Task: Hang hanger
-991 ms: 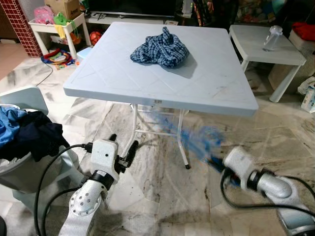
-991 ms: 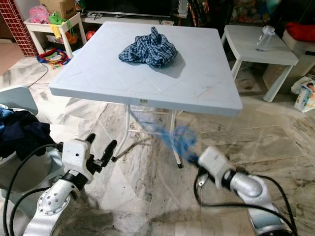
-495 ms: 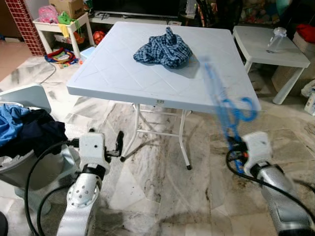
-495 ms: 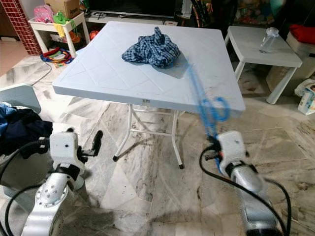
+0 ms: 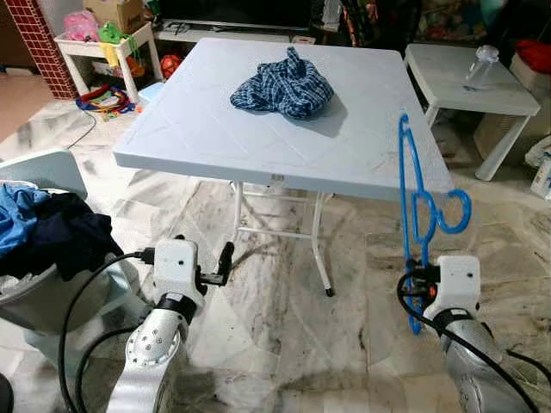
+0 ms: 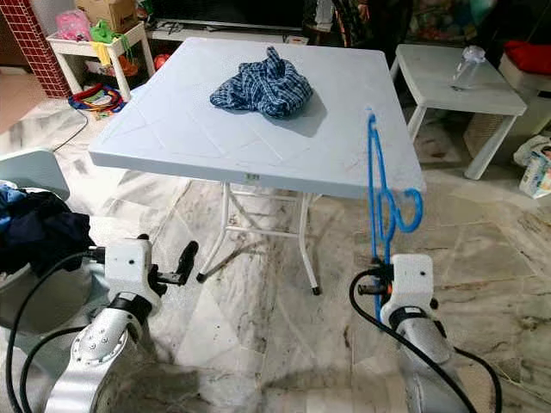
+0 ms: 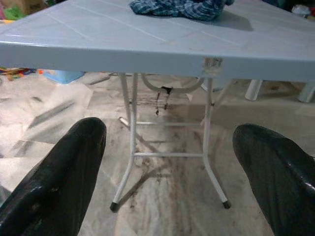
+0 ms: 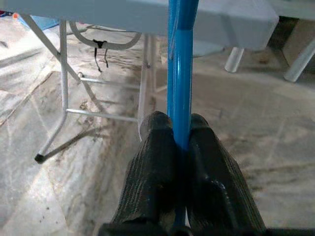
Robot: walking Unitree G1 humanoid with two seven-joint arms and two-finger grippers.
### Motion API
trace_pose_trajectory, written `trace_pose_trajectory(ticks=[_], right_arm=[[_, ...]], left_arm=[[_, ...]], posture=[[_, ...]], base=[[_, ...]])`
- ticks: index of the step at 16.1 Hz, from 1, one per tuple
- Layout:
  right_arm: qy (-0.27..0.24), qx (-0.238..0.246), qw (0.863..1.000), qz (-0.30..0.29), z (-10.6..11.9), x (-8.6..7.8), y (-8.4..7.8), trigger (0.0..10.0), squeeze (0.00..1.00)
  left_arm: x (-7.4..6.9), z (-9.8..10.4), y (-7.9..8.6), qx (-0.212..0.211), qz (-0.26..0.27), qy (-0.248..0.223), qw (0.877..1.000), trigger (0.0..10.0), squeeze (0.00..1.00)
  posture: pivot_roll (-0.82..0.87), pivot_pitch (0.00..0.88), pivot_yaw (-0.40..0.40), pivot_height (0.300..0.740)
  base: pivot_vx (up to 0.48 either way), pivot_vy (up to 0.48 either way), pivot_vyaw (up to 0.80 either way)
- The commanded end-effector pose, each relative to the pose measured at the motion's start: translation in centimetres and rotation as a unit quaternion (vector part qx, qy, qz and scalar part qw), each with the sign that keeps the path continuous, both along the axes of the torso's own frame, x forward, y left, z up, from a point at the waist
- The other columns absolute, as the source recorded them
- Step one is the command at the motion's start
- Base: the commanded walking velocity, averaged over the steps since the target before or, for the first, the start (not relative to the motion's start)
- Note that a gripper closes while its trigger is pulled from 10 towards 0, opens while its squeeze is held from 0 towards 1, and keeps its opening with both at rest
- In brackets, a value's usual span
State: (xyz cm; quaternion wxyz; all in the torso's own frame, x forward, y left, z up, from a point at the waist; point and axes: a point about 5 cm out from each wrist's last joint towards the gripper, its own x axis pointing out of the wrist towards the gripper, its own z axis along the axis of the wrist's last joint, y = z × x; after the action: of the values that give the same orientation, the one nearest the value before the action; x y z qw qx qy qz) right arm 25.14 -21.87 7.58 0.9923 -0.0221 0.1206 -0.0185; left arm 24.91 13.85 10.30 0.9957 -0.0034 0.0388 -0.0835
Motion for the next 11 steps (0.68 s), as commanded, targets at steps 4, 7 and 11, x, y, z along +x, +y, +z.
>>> trace_pose_trajectory(ticks=[4,7,11], right_arm=[[-0.004,0.0,1.0,-0.018,0.72,-0.18,-0.64,10.0,0.0],[-0.004,-0.002,1.0,-0.016,0.8,0.08,-0.65,10.0,0.0],[-0.004,-0.002,1.0,-0.012,0.83,0.23,-0.38,10.0,0.0]], left_arm=[[0.01,-0.3,-0.29,-0.007,-0.016,0.018,1.0,10.0,0.0],[0.04,-0.35,-0.33,-0.007,-0.019,0.021,1.0,10.0,0.0],[0.03,-0.4,-0.32,-0.006,-0.02,0.023,1.0,10.0,0.0]], posture=[[-0.02,0.062,-0.019,0.74],[-0.02,0.062,-0.019,0.74],[-0.02,0.063,-0.023,0.74]], base=[[0.0,0.326,-0.8],[0.0,0.363,-0.8],[0.0,0.372,-0.8]])
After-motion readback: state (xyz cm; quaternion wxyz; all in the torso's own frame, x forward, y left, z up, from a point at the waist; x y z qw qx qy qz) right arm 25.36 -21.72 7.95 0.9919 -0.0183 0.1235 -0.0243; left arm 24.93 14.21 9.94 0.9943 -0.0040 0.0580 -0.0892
